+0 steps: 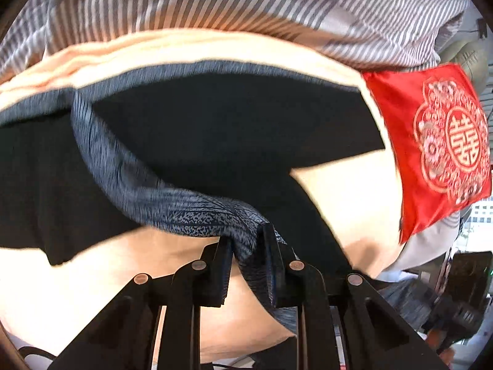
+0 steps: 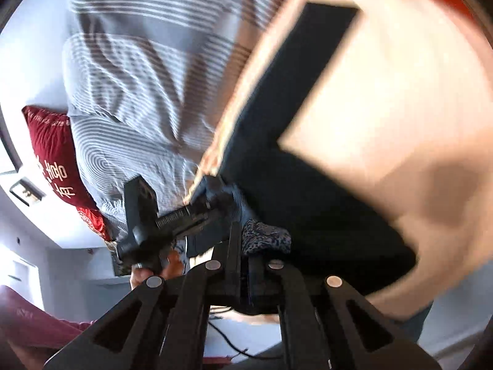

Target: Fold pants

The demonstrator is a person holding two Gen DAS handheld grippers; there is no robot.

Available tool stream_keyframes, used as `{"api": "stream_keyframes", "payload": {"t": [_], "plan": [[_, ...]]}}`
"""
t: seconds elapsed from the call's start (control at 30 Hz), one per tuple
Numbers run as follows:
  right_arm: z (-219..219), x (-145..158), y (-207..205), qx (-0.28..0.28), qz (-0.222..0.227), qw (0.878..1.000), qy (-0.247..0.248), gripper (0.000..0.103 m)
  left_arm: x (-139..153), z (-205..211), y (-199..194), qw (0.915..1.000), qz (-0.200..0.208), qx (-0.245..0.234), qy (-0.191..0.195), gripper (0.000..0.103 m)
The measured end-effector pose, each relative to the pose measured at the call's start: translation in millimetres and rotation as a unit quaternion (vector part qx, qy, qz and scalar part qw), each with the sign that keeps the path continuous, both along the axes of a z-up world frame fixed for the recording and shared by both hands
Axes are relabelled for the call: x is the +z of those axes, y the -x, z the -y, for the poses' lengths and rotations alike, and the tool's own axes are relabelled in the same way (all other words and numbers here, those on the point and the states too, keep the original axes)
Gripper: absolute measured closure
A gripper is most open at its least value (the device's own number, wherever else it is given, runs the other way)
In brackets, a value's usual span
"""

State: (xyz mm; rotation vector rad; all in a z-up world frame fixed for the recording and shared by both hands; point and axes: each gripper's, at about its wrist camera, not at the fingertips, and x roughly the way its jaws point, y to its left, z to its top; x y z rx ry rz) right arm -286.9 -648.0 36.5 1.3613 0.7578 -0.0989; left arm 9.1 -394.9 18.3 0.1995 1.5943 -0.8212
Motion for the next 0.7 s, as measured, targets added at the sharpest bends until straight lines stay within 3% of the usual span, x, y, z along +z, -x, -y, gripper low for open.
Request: {"api": "stream_keyframes", "payload": {"t": [0.13,0.23,0.37,0.47,0.5,0.53,0.57,0.63,0.7], "plan": [[58,7,-34,0.016,-0.004,0.999,0.032,0.1,9,24,-25,0.9998,0.014,0.015,0.008,0.083],[105,-6,-71,0.031,-0.011,0.999,0.036,0.1,10,48,-47,0.9988,0.042,0.023,0.007,0.083],[168,-42,-111,0.023,-0.077,0.996,0.032,0.1,11,74,-72,0.9948,0.095,0.031,-0.021,0.082],[198,-65,-143,0.046,-0.123,0.989,0.06,0.099,20,86,-84,0.9901,0.131,0.035,-0.038,0.082],[204,-72,-153,0.057,-0.143,0.985,0.072,0.098,25,85,-88,0.9879,0.144,0.038,-0.042,0.068],[209,-75,-161,0.063,-0.163,0.981,0.084,0.095,28,83,-89,0.9859,0.155,0.042,-0.047,0.039],[215,-76,-168,0.067,-0.188,0.975,0.097,0.093,31,79,-90,0.9828,0.17,0.049,-0.053,0.028],[218,-69,-173,0.075,-0.2,0.971,0.111,0.083,33,71,-86,0.977,0.195,0.056,-0.067,0.025],[215,-47,-173,0.091,-0.19,0.965,0.156,0.05,23,63,-77,0.9748,0.195,0.046,-0.098,0.025]]}}
